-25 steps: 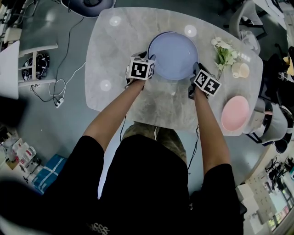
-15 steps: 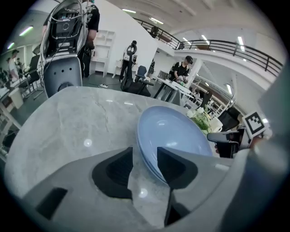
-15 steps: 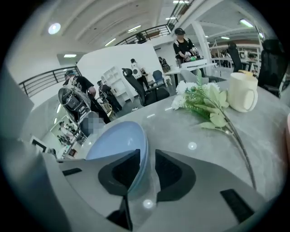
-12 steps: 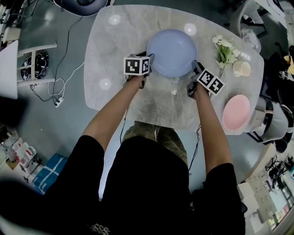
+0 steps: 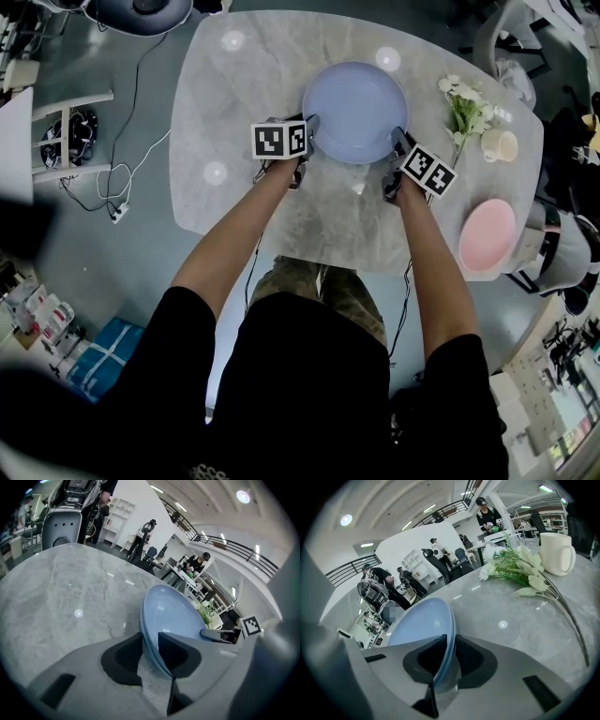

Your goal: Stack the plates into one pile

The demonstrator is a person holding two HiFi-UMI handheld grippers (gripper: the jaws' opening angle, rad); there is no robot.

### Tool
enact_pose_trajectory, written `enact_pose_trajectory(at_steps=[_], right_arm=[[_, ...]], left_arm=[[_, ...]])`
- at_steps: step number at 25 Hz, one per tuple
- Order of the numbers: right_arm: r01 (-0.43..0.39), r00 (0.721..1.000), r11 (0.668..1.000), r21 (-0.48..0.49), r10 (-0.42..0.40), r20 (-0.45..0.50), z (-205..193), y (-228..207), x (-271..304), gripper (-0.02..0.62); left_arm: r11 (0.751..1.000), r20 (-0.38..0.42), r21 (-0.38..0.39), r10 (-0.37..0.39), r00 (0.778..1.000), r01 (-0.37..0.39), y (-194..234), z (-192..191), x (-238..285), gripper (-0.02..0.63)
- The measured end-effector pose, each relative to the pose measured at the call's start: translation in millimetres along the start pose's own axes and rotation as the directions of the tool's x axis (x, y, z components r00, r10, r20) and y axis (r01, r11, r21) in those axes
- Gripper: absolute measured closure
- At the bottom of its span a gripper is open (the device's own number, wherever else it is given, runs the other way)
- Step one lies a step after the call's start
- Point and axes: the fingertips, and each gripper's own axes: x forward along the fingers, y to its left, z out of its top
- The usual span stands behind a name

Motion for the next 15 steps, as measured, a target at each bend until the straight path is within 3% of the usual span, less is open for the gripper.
enact_pose_trajectory(at_steps=[7, 15], right_arm=[[0.025, 0.999, 1.000, 0.000, -0.025, -0.030, -4, 5, -25, 0.543], [-0.006, 1.000, 1.000, -0.007, 0.006, 0.004, -13, 22, -121, 0.543]], left_arm=[[0.996, -0.006, 0.082, 0.024, 1.000, -0.023, -18, -2, -24, 0.492], [0.992, -0.001, 0.124, 0.007, 1.000, -0.007, -70, -34, -88, 0.492]])
